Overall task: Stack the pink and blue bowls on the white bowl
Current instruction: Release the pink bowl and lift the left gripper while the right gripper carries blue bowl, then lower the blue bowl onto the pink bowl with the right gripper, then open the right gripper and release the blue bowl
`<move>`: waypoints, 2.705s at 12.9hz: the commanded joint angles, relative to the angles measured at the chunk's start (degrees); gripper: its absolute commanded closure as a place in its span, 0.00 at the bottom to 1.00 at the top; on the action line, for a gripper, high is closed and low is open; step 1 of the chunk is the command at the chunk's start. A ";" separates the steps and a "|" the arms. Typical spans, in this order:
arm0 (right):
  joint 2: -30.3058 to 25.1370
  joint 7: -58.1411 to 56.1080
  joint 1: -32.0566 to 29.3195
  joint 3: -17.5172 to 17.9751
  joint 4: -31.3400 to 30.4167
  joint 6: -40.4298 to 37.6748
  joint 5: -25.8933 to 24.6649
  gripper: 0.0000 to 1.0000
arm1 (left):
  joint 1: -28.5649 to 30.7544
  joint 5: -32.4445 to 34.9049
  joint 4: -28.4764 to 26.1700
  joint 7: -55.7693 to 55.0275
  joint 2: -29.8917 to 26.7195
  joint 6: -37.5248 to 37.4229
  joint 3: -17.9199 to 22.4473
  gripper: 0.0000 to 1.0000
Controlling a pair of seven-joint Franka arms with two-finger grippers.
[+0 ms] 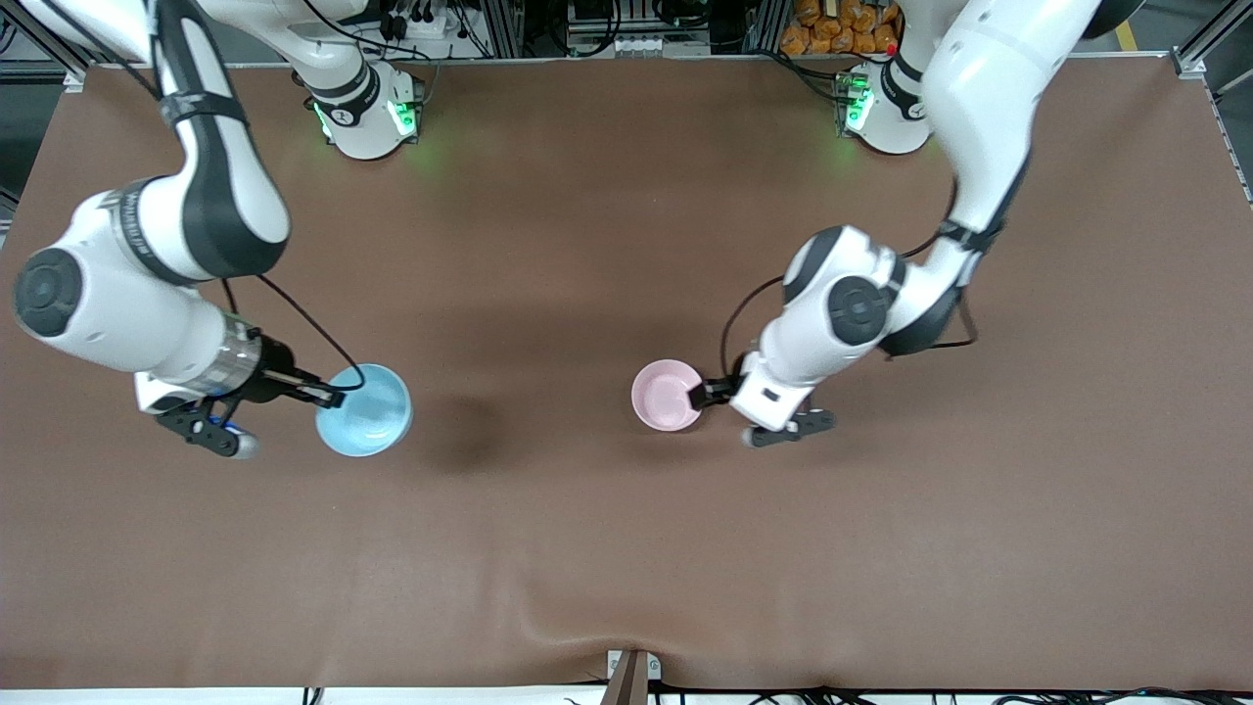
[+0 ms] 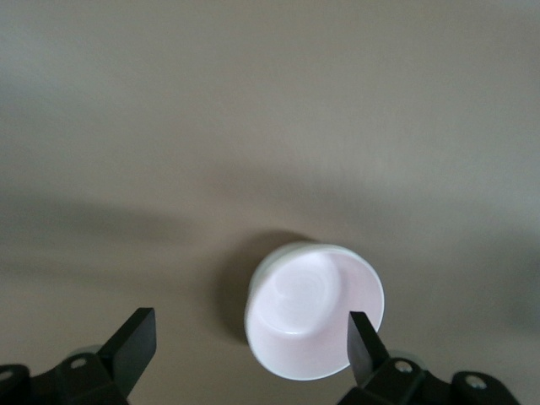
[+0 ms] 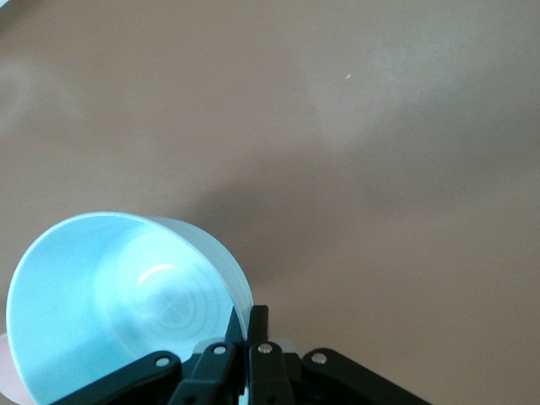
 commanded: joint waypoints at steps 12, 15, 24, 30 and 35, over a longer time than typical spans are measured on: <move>13.06 44.10 26.96 -0.98 7.17 15.52 -1.94 1.00 | 21.66 1.58 10.09 29.50 -25.85 -40.01 0.28 0.00; 19.39 56.49 31.26 -0.98 13.06 15.61 -7.82 1.00 | 13.27 2.19 9.65 33.38 -28.93 -45.11 9.73 0.00; 23.62 66.11 36.11 -1.15 12.64 22.19 -10.03 1.00 | 14.45 -0.62 6.92 37.16 -31.93 -48.01 15.41 0.00; 26.00 66.11 36.20 -1.50 12.73 24.22 -11.97 1.00 | 14.55 -0.79 7.27 37.26 -32.89 -48.98 15.41 0.00; 26.44 66.02 35.93 -1.59 13.25 25.63 -13.11 0.01 | 14.46 -1.76 7.71 37.34 -32.72 -47.75 15.23 0.00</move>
